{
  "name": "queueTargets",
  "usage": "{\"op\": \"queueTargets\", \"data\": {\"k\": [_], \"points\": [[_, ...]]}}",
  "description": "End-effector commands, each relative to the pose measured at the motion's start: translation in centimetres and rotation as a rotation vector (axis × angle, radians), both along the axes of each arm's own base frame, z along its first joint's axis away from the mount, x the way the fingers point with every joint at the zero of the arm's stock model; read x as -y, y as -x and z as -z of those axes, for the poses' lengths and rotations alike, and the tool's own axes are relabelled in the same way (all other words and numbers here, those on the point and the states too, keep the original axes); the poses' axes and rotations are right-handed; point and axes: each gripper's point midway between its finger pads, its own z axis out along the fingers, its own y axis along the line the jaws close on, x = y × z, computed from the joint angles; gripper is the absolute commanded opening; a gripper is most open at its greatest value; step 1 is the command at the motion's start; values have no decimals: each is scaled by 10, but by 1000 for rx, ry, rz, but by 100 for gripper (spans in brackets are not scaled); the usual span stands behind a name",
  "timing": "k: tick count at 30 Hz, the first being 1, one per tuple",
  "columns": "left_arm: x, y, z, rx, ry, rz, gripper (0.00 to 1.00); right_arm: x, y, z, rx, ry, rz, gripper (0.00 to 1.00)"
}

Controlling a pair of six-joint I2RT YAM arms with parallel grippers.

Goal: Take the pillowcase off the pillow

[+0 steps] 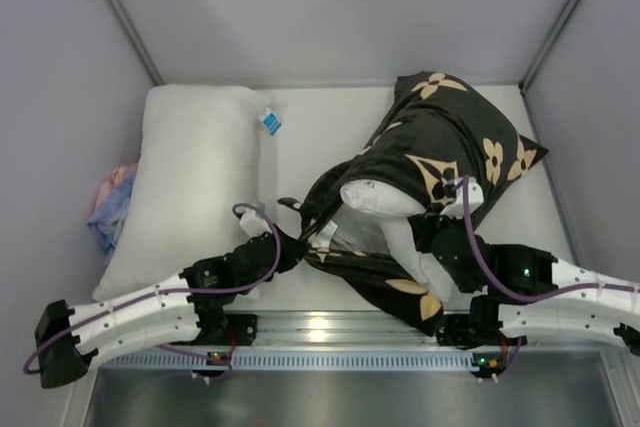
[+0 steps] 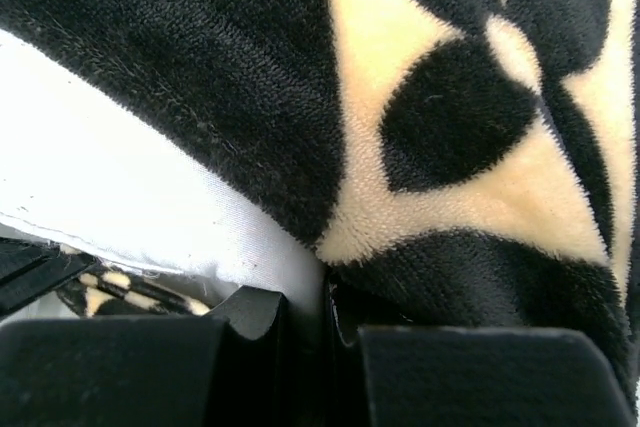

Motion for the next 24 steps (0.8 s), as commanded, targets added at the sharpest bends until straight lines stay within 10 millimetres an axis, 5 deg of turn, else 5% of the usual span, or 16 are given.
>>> {"op": "queueTargets", "data": {"k": [1,6,13,16,17,18,19,21,22,24], "points": [[-31,-18,15,26,-162,-135,0,38,-11,10,2,114,101,0],[2,-37,7,54,-179,-41,0,13,-1,17,-42,135,-54,0],[75,-44,39,-46,-199,211,0,-32,9,-1,-61,79,-248,0],[75,-37,40,-50,-172,219,0,-51,9,-4,-69,86,-290,0],[73,-33,39,-39,-175,227,11,-56,8,-5,-70,86,-302,0],[71,-30,36,-25,-169,226,35,-64,7,-8,-69,68,-317,0],[63,-31,20,19,-145,189,49,-72,4,-8,-74,75,-325,0],[45,-16,26,7,-180,166,72,-84,-1,-13,-76,50,-348,0],[36,-13,8,47,-150,136,86,-93,-5,-12,-87,55,-358,0],[12,-3,14,19,-187,110,94,-106,-8,-13,-104,32,-395,0]]}}
